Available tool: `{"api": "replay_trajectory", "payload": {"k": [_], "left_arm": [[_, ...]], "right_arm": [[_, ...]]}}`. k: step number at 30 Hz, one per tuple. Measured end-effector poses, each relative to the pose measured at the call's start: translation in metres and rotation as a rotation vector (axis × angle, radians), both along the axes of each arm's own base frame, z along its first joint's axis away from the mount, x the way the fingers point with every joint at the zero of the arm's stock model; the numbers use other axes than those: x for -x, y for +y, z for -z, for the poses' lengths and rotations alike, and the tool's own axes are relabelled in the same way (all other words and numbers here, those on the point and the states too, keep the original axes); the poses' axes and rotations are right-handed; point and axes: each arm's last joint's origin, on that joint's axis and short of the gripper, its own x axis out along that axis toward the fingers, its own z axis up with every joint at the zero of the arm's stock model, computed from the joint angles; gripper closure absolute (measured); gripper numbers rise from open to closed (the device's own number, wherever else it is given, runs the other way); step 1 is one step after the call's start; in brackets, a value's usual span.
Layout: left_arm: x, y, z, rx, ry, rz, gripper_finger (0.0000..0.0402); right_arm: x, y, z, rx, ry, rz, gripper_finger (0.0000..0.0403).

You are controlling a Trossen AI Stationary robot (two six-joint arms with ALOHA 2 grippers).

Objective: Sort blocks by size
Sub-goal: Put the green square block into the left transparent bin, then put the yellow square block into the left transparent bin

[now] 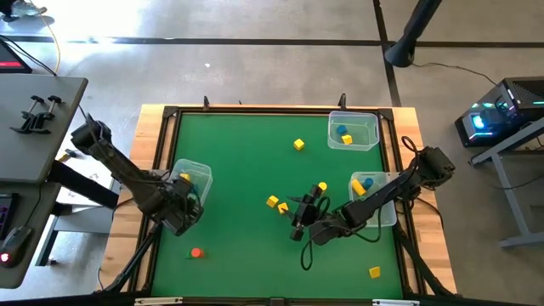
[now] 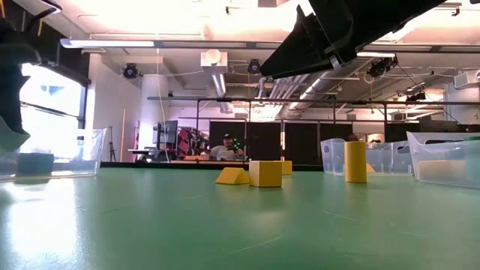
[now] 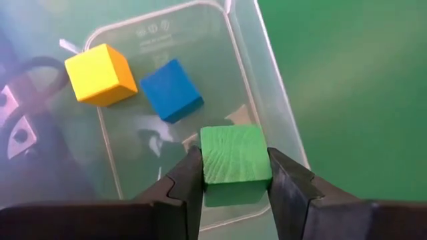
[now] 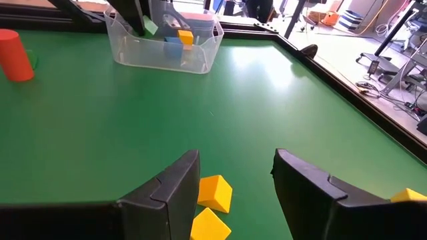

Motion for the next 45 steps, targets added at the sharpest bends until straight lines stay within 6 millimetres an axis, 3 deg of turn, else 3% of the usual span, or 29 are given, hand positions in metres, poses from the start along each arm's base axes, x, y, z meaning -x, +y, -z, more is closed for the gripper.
{"api": "replay_trajectory", "payload": {"k": [20,30,34,40,45], "left_arm": [[0.002,0.000,-0.002,0.027,0.020,0.031,0.0198],[0.003,0.015,-0.020,-0.089,-0.222,0.041,0.0203],[-0.008,0.016,-0.023,-0.129,-0.291,0.109,0.0206],[-0.039,0.012,-0.030,-0.169,-0.426,0.266,0.0206],[-0.057,0.027,-0.024,-0.238,-0.374,0.234,0.0206]], "right_arm": [[0.000,0.000,0.000,0.001,0.000,0.000,0.0221],[0.000,0.000,0.000,0.001,0.000,0.000,0.0221],[0.000,0.000,0.000,0.001,0.000,0.000,0.0221],[-0.001,-0.002,0.000,0.000,-0.001,0.006,0.0221],[-0.001,-0.002,0.000,0.000,-0.001,0.007,0.0221]]}}
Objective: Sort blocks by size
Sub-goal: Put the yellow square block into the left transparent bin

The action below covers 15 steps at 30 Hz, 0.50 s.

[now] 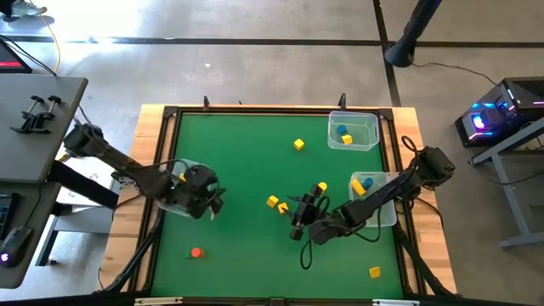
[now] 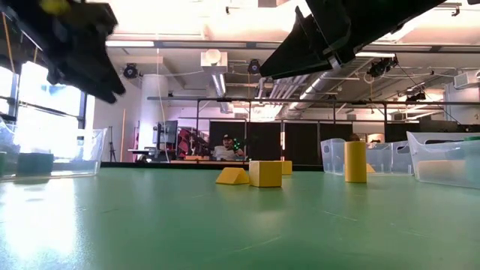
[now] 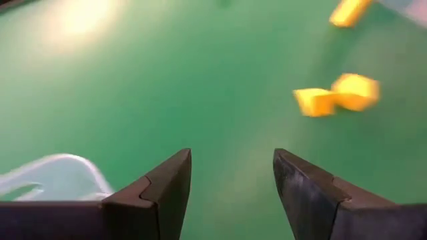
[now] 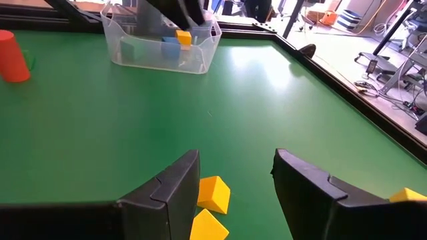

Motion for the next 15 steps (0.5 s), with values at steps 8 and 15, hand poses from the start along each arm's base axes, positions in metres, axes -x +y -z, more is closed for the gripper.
{"api": "replay_trajectory", "payload": {"k": [8,15], "left_arm": [[-0.010,0.036,0.028,-0.042,0.275,-0.196,0.0207],[-0.006,0.052,0.036,-0.055,0.394,-0.289,0.0207]], "right_arm": [[0.000,0.000,0.000,0.000,0.000,0.000,0.0221],[0.000,0.000,0.000,0.000,0.000,0.000,0.0221]]}}
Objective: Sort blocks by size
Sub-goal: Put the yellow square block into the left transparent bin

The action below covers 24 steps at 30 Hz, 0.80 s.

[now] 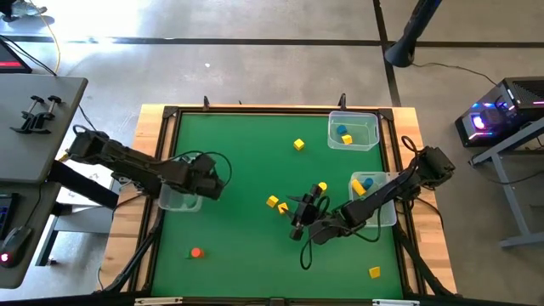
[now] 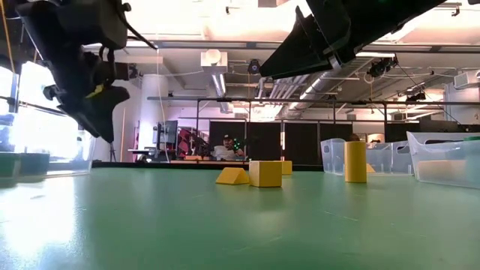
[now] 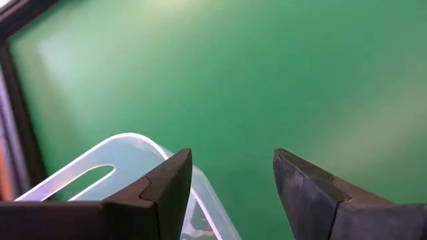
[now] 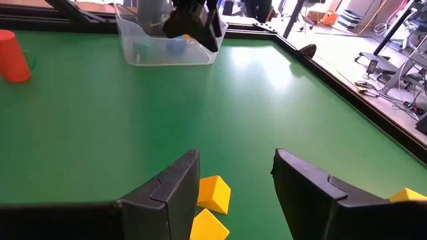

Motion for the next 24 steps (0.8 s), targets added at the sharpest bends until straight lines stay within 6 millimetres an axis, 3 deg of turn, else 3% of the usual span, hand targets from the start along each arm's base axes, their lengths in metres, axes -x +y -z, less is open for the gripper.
{"api": "replay_trajectory", "payload": {"k": [6,11,16,24], "left_arm": [[0.003,-0.002,-0.005,0.006,-0.010,0.011,0.0207],[0.002,-0.009,-0.022,0.002,-0.072,0.060,0.0207],[-0.002,-0.023,-0.038,-0.045,-0.172,0.166,0.0207],[-0.025,-0.054,-0.044,-0.175,-0.398,0.372,0.0207]], "right_arm": [[0.000,0.000,0.000,-0.001,0.000,0.000,0.0221],[0.000,0.000,0.000,-0.002,-0.001,0.001,0.0221],[0.000,0.000,0.000,-0.002,-0.002,0.001,0.0221],[-0.001,0.000,-0.001,-0.007,-0.012,0.000,0.0221]]}}
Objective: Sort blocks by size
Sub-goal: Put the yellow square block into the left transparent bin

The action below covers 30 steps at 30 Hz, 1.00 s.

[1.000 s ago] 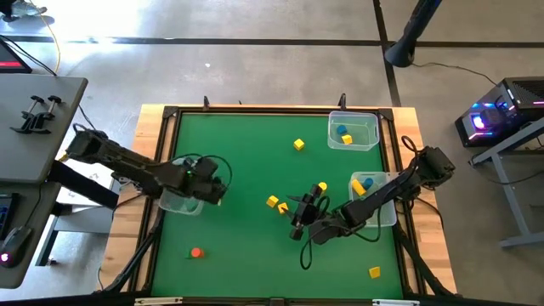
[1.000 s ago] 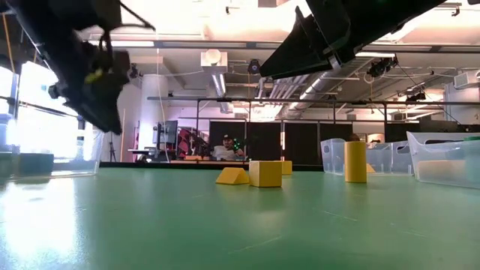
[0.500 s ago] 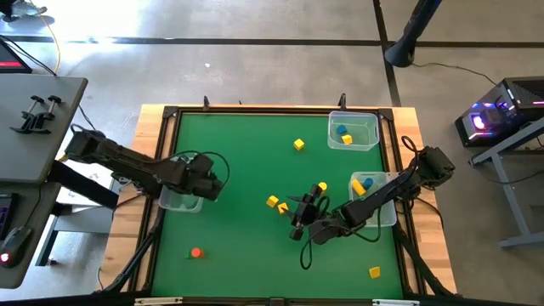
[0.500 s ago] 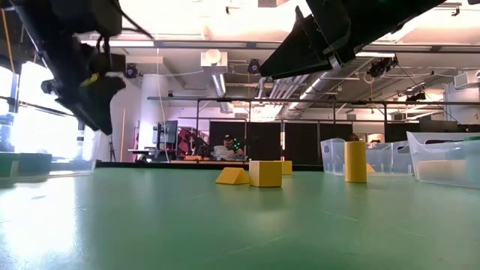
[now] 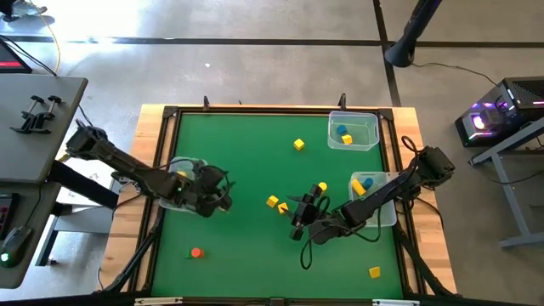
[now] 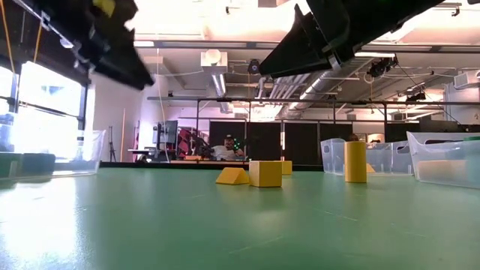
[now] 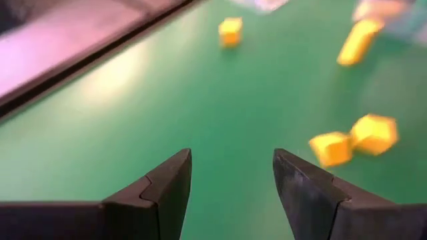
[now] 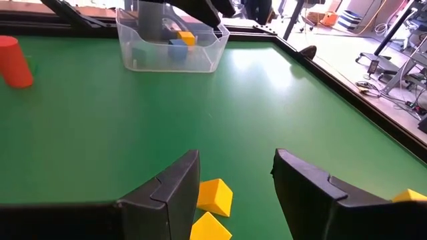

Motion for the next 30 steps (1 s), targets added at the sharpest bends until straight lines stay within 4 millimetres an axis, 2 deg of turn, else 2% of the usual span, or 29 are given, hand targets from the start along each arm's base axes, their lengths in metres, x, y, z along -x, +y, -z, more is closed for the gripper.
{"api": "replay_trajectory", "payload": {"k": [7,13,18,30], "left_arm": [[-0.024,-0.020,0.018,-0.082,-0.132,0.139,0.0207],[-0.044,-0.023,0.043,-0.109,-0.134,0.188,0.0207],[-0.057,-0.024,0.056,-0.098,-0.125,0.267,0.0207],[-0.061,-0.024,0.061,-0.088,-0.121,0.296,0.0207]], "right_arm": [[-0.003,-0.006,0.000,0.000,-0.002,0.018,0.0221],[-0.007,-0.014,0.000,-0.017,-0.005,0.028,0.0221],[-0.009,-0.018,-0.001,-0.052,-0.016,0.030,0.0221],[-0.014,-0.027,0.000,-0.117,-0.022,0.031,0.0221]]}}
